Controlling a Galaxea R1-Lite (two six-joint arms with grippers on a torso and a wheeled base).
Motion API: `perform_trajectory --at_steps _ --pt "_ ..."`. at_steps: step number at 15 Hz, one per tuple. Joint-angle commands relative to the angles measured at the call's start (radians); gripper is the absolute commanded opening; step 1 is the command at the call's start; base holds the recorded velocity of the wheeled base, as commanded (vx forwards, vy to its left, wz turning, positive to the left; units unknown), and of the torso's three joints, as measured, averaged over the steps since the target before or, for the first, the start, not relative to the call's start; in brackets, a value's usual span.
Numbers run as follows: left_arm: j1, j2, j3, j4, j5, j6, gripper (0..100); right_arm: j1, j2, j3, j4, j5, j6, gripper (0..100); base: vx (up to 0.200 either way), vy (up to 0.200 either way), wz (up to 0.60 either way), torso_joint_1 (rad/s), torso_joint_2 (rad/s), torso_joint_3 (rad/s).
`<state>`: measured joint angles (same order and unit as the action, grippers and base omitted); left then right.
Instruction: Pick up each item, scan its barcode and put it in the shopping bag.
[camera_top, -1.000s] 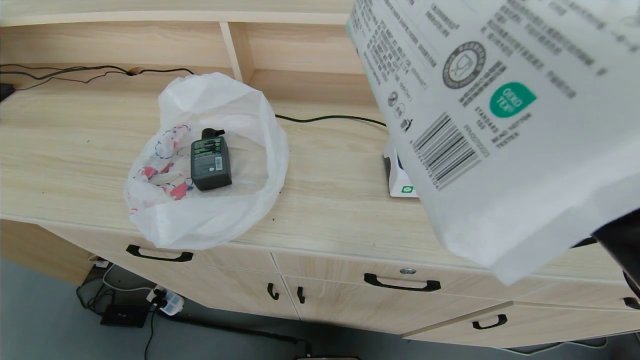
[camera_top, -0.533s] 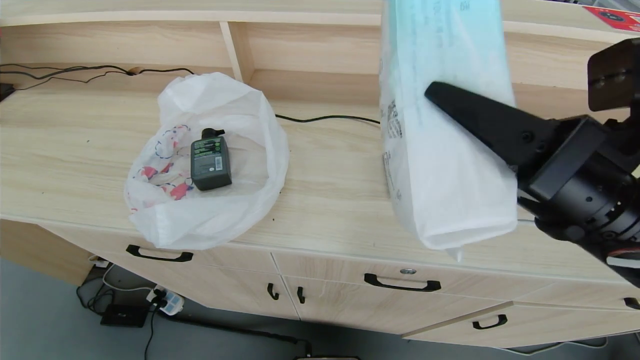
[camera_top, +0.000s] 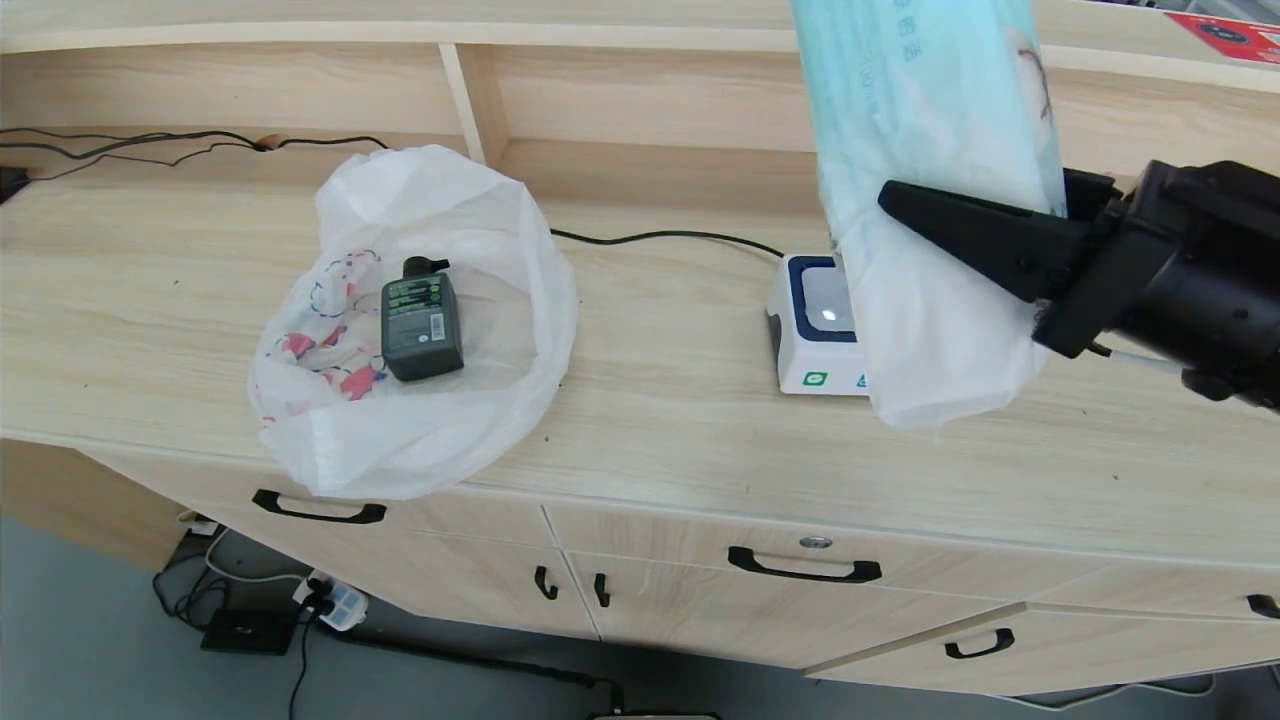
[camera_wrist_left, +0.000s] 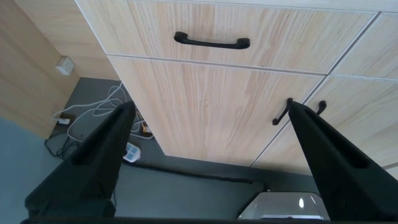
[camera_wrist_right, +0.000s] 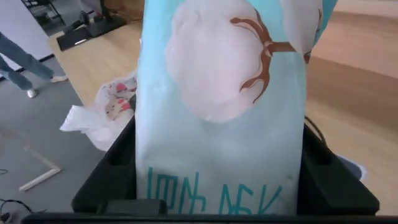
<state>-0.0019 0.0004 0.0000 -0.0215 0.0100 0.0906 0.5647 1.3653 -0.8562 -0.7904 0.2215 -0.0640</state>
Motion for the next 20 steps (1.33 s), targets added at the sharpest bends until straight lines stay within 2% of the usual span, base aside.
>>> perform_trajectory --at_steps 1,2,3,4,8,11,16,20 --pt "0.0 0.0 0.0 0.0 0.001 -0.002 100 0.003 0.02 -0.057 0.003 -0.042 -0.043 0 0.0 0.0 0.0 0.0 0.0 0.0" --pt "0.0 0.0 0.0 0.005 0.002 -0.015 100 0.018 0.028 -0.067 0.007 -0.122 -0.085 0 0.0 0.0 0.0 0.0 0.0 0.0" --pt "0.0 0.0 0.0 0.005 0.002 -0.015 100 0.024 0.031 -0.076 0.008 -0.151 -0.097 0 0.0 0.0 0.0 0.0 0.0 0.0" --pt "0.0 0.0 0.0 0.005 0.002 -0.015 100 0.029 0.043 -0.089 0.008 -0.208 -0.165 0 0.0 0.0 0.0 0.0 0.0 0.0" --pt "0.0 0.0 0.0 0.005 0.002 -0.015 100 0.027 0.089 -0.089 0.005 -0.248 -0.313 0 0.0 0.0 0.0 0.0 0.0 0.0" --pt "0.0 0.0 0.0 0.005 0.002 -0.015 100 0.026 0.141 -0.099 0.005 -0.274 -0.315 0 0.0 0.0 0.0 0.0 0.0 0.0" --pt "0.0 0.0 0.0 0.005 0.002 -0.014 100 -0.057 0.23 -0.084 0.0 -0.284 -0.267 0 0.0 0.0 0.0 0.0 0.0 0.0" --pt "0.0 0.0 0.0 0.005 0.002 -0.014 100 -0.078 0.251 -0.095 -0.001 -0.283 -0.229 0 0.0 0.0 0.0 0.0 0.0 0.0"
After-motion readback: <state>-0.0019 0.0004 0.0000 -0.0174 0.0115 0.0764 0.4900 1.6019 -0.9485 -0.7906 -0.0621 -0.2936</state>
